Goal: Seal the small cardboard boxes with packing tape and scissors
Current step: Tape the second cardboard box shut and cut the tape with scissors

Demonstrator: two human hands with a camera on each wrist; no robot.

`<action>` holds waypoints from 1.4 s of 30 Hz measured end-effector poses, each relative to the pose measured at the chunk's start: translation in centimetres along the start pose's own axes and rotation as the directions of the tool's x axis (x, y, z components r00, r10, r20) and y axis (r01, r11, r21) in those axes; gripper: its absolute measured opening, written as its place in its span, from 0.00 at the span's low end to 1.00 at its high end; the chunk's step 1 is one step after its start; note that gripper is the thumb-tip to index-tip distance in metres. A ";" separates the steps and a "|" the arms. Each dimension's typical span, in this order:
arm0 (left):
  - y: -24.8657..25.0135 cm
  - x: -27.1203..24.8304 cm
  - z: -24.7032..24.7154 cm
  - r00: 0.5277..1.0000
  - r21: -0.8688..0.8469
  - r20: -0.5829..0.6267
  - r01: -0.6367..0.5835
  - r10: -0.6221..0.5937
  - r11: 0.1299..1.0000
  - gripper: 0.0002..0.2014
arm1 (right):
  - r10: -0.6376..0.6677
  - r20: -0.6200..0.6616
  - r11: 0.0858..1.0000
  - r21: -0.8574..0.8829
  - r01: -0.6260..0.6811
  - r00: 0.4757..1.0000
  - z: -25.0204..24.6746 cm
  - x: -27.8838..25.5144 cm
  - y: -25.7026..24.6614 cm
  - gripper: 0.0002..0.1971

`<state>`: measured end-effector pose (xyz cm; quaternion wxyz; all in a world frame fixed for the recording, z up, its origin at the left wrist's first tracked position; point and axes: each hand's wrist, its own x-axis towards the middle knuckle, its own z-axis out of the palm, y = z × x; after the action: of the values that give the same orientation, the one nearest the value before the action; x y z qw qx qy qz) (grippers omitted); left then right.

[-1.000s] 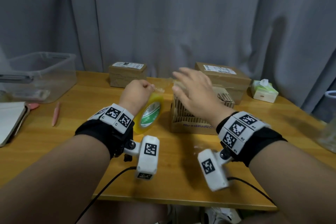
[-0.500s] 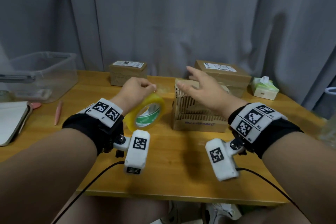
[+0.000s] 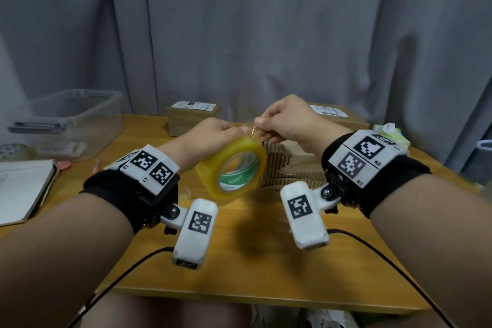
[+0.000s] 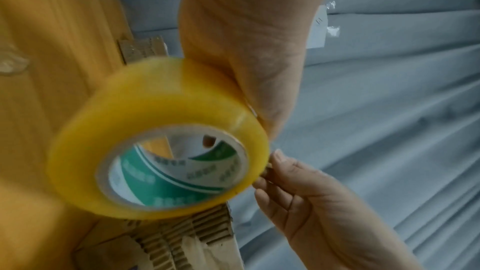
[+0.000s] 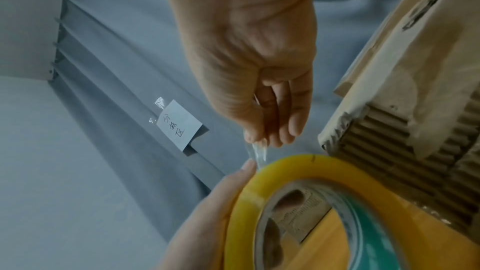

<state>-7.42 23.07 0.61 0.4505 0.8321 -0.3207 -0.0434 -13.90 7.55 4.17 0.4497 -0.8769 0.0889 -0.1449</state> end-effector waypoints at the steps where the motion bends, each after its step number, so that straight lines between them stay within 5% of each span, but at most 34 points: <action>1: 0.1 -0.3 0.0 0.997 -0.100 0.041 0.062 -0.059 0.993 0.17 | 0.012 -0.012 0.999 0.049 -0.012 1.000 0.1 0.0 -0.2 0.10; 6: 0.3 -0.5 -0.3 0.976 -0.382 0.042 0.213 -0.214 0.899 0.11 | 0.065 -0.069 0.984 0.172 -0.052 0.995 0.2 0.0 0.0 0.10; 11: -0.7 0.0 -1.9 1.000 -0.087 0.001 0.024 -0.024 0.996 0.15 | 0.068 -0.115 0.979 0.201 -0.043 0.991 -0.4 0.0 0.1 0.08; 15: -1.2 0.7 -1.8 0.999 0.350 0.004 -0.032 0.033 0.936 0.23 | -0.010 -0.195 0.999 0.029 0.016 0.981 -1.7 -0.2 0.0 0.08; 25: 1.2 4.0 -0.4 0.992 0.462 0.123 -0.094 0.041 0.882 0.17 | 0.206 -0.356 0.959 -0.114 -0.261 0.912 -4.3 0.5 4.9 0.10; 31: 2.7 4.9 0.5 0.984 0.569 0.175 -0.073 -0.034 0.819 0.24 | 0.135 -0.388 0.937 -0.249 -0.245 0.912 -4.4 0.6 6.6 0.09; 35: 1.9 4.3 0.1 0.974 0.383 0.225 -0.075 -0.014 0.921 0.19 | -0.036 -0.461 0.973 -0.218 -0.074 0.887 -4.3 -0.3 6.4 0.04; 38: 1.2 3.1 -0.4 0.981 0.229 0.187 -0.089 0.046 0.969 0.11 | -0.076 -0.347 0.991 -0.128 0.033 0.935 -4.3 -0.6 5.6 0.07; 42: 1.0 2.4 -0.8 0.991 0.285 0.092 -0.121 0.098 0.951 0.07 | 0.011 -0.152 0.986 0.168 0.015 0.988 -3.7 -0.7 4.3 0.12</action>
<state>-5.70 21.88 2.37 0.3125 0.8678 -0.3863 -0.0028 -15.94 2.46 2.59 0.5142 -0.8220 0.1096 -0.2187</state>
